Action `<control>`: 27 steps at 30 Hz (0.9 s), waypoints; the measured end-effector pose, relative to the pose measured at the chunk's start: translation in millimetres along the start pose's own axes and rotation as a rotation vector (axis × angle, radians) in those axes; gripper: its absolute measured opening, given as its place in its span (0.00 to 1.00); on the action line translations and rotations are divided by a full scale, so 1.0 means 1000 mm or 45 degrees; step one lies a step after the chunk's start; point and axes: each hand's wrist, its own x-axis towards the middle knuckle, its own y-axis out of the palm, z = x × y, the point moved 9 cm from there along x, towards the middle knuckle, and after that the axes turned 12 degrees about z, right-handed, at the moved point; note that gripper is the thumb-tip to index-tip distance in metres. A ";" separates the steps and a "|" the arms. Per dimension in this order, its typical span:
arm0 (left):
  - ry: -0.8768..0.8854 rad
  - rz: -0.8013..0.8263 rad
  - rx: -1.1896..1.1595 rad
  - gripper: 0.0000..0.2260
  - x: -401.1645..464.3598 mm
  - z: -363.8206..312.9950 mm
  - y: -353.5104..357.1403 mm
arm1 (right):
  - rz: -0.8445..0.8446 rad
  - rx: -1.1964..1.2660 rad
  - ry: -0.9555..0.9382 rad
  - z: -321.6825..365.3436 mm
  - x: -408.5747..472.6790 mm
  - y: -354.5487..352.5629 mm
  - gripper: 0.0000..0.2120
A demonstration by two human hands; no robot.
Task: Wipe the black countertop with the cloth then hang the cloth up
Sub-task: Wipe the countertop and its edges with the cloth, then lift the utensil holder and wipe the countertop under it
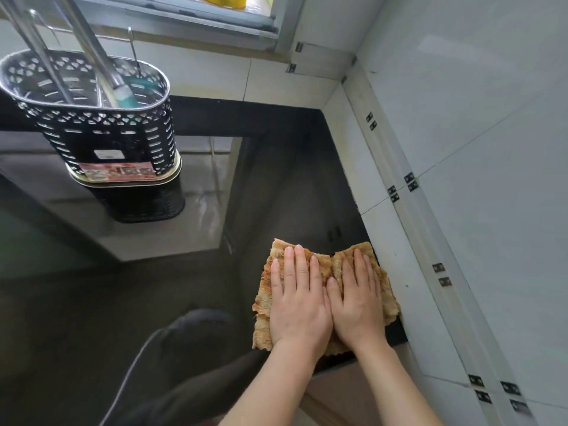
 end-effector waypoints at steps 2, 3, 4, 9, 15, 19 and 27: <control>0.014 -0.055 -0.080 0.27 -0.005 0.006 -0.016 | -0.038 0.049 0.085 0.006 -0.002 -0.003 0.36; 0.054 -0.094 -0.080 0.26 -0.009 0.009 -0.022 | -0.048 0.023 0.139 0.011 -0.005 -0.003 0.37; 0.101 -0.123 -0.045 0.25 -0.011 0.014 -0.027 | -0.037 -0.044 0.195 0.018 -0.006 0.000 0.39; 0.230 -0.098 0.067 0.23 -0.011 0.041 -0.032 | 0.074 -0.194 0.370 0.046 0.003 0.008 0.47; 0.146 -0.206 -0.281 0.23 -0.006 0.089 -0.069 | 0.119 -0.252 0.208 0.118 0.032 0.014 0.44; -0.035 -0.325 -0.628 0.20 -0.007 0.135 -0.103 | 0.125 -0.242 0.043 0.177 0.054 0.023 0.40; -0.367 -0.567 -0.792 0.15 -0.026 0.215 -0.142 | 0.207 -0.249 -0.352 0.278 0.061 0.048 0.37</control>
